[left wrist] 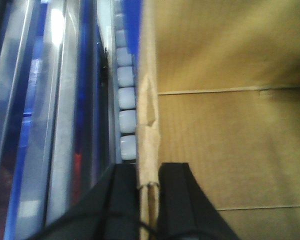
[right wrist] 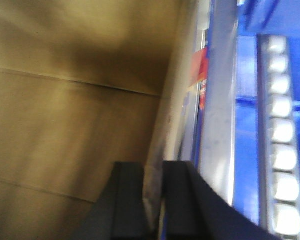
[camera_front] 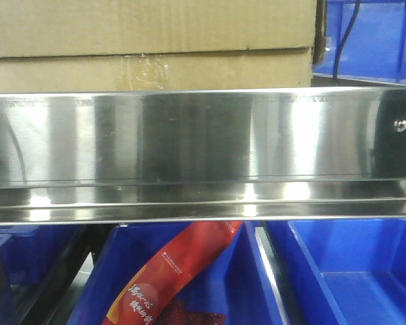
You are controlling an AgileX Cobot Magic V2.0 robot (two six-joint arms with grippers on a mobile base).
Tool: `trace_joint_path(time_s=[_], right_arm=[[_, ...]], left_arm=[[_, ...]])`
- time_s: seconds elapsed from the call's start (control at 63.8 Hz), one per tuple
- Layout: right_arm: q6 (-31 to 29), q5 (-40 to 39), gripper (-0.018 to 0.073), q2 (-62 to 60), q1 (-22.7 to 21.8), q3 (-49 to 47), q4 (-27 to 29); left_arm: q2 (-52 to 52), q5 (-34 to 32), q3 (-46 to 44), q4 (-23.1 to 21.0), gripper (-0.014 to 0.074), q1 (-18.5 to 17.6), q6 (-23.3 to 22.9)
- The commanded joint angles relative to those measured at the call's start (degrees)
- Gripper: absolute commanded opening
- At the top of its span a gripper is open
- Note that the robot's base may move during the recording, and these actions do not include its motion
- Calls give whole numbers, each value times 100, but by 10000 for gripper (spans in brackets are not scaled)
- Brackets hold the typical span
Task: Grab carton from right shelf to conveyor
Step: 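Lift the carton with both grippers and pull it off the shelf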
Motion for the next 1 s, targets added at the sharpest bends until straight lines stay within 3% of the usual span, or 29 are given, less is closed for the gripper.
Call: trace_joint_path(time_s=[0.0, 0.282, 0.518, 0.706, 0.988], right_arm=[[-25, -33, -60, -54, -17, -52, -72], [-25, -33, -69, -629, 48, -52, -72], [-213, -33, -69, -1449, 384, -41, -75], [-373, -33, -69, -2130, 739, 375, -75], [-373, -33, -69, -3194, 787, 1843, -61]], left_arm=[[-13, -10, -32, 114, 10, 18, 4], [-669, -10, -32, 68, -6, -34, 4], [-1666, -10, 61, 141, -8, -471, -20], [-2543, -10, 828, 392, -9, -828, -341], [-3718, -10, 2208, 395, -9, -1127, -682]])
